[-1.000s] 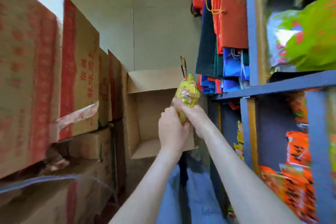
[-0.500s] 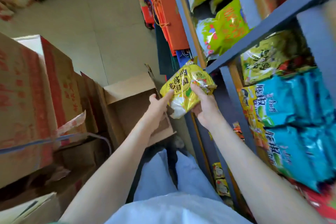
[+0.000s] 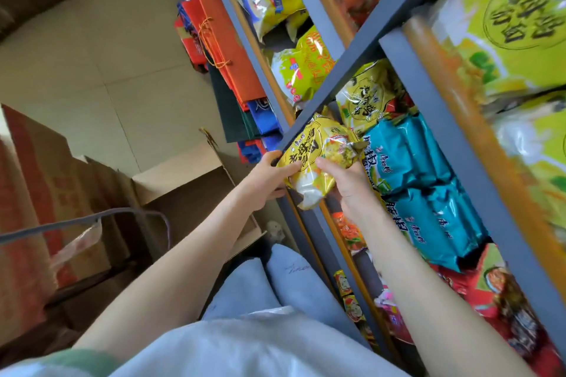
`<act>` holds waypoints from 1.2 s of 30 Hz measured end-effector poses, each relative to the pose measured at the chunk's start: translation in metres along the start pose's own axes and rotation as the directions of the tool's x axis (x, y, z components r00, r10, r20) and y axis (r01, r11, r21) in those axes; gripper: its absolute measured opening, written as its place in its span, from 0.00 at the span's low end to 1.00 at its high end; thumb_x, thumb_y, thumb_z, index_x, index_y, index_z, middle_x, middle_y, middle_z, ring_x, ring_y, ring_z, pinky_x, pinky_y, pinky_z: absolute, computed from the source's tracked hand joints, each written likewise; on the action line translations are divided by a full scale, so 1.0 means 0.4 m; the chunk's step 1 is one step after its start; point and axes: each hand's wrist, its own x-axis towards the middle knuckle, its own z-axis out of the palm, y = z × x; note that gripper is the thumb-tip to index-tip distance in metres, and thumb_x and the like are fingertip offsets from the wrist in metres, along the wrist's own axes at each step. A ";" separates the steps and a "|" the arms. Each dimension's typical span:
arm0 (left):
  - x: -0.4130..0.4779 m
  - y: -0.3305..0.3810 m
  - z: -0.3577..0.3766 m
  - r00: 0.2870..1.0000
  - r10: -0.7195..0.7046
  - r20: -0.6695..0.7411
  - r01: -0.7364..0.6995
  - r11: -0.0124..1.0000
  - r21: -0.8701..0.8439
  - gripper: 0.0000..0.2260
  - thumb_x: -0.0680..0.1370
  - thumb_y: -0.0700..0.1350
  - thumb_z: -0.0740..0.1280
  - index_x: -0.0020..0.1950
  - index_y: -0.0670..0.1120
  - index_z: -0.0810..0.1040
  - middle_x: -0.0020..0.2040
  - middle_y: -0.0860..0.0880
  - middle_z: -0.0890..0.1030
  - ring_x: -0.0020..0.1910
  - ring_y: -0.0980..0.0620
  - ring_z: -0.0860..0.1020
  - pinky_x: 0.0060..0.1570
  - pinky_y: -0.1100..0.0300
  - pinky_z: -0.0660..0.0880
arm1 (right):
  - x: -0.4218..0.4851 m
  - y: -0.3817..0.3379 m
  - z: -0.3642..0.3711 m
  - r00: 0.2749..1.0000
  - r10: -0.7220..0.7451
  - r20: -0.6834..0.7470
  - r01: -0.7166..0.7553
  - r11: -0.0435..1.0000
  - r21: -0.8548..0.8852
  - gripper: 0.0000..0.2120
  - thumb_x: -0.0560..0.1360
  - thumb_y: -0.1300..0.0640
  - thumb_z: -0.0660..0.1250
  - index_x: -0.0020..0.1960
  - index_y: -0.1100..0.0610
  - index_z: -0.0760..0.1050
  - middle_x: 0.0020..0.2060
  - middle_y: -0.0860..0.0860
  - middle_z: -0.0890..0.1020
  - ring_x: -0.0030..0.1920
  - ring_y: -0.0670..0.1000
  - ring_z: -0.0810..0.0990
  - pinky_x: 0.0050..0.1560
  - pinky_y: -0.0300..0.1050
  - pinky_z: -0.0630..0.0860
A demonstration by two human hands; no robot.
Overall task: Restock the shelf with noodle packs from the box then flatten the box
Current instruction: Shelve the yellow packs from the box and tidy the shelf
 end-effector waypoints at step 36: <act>0.080 0.201 0.059 0.837 0.547 0.012 -0.437 0.656 0.615 0.20 0.76 0.49 0.68 0.67 0.51 0.71 0.62 0.50 0.76 0.61 0.53 0.75 0.57 0.60 0.71 | 0.110 -0.187 -0.074 0.995 -0.099 -0.015 0.051 0.634 -0.772 0.32 0.72 0.47 0.68 0.71 0.60 0.65 0.64 0.54 0.72 0.63 0.56 0.71 0.55 0.47 0.69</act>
